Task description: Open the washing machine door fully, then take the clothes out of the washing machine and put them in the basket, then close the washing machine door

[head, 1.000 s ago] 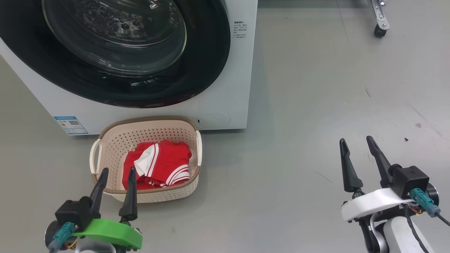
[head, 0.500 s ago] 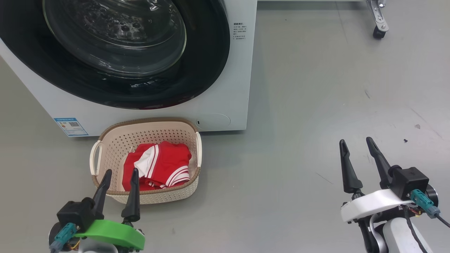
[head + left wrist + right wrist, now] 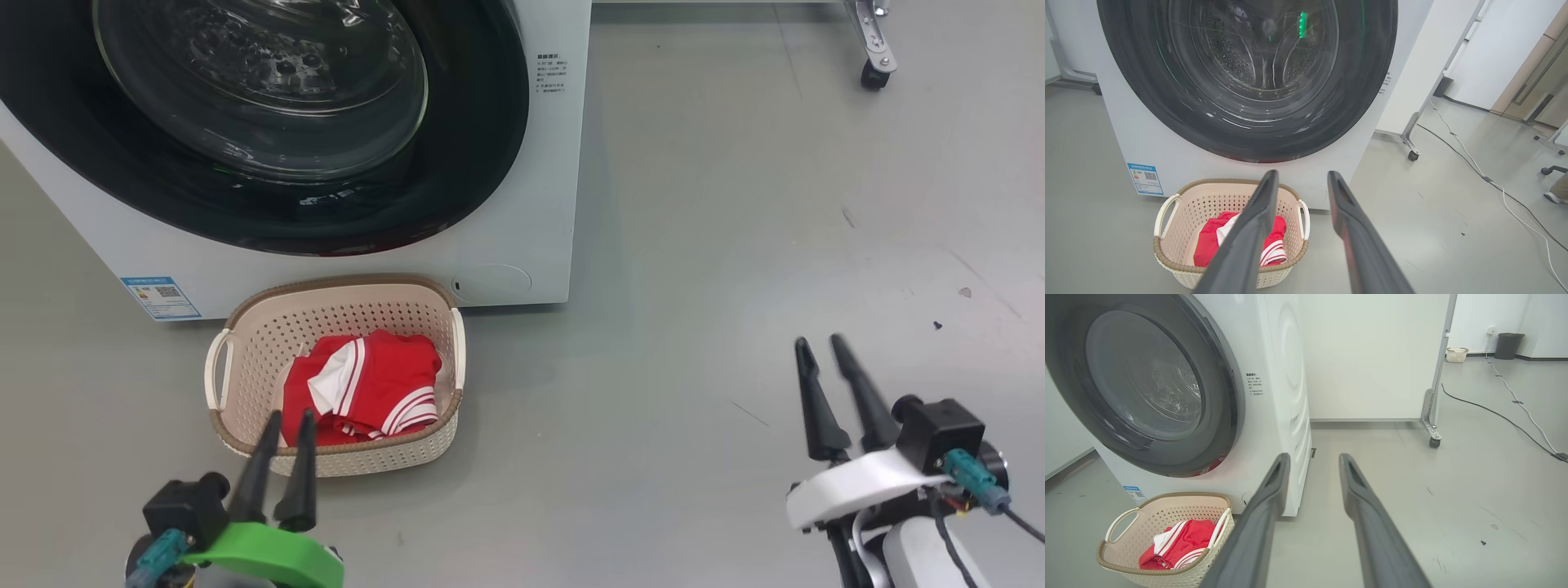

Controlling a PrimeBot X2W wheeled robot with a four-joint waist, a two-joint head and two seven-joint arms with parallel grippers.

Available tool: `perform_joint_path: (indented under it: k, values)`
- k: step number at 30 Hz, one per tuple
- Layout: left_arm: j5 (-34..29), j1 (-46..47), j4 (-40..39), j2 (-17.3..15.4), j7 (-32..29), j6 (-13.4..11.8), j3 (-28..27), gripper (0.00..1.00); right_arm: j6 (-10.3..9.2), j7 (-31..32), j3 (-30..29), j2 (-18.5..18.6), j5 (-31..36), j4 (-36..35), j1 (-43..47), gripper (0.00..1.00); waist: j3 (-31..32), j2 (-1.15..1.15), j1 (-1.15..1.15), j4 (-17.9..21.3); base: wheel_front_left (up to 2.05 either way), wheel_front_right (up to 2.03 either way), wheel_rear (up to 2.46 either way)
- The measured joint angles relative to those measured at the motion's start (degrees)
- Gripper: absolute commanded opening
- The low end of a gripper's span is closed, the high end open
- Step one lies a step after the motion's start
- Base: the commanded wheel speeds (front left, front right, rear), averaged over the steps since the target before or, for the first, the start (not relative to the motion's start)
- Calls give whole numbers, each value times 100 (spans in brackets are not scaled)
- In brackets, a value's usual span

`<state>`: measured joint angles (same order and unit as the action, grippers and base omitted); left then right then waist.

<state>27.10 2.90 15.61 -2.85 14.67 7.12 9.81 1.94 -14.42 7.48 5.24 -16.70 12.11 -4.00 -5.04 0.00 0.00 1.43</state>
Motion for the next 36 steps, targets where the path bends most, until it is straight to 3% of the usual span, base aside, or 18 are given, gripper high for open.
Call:
perform_joint_path:
  k: [10, 36]
  values:
    - [290, -131, 163, 48, -46, 0, 37, 0, 2, 57, -11, -85, -259, 220, 198, 0, 24, 0, 0, -5, 0, 0, 0]
    - [2120, -144, 45, 41, -512, -2, -247, 0, 145, 611, -399, -146, -2351, 235, 192, 0, 155, 0, 0, -44, 0, 0, 0]
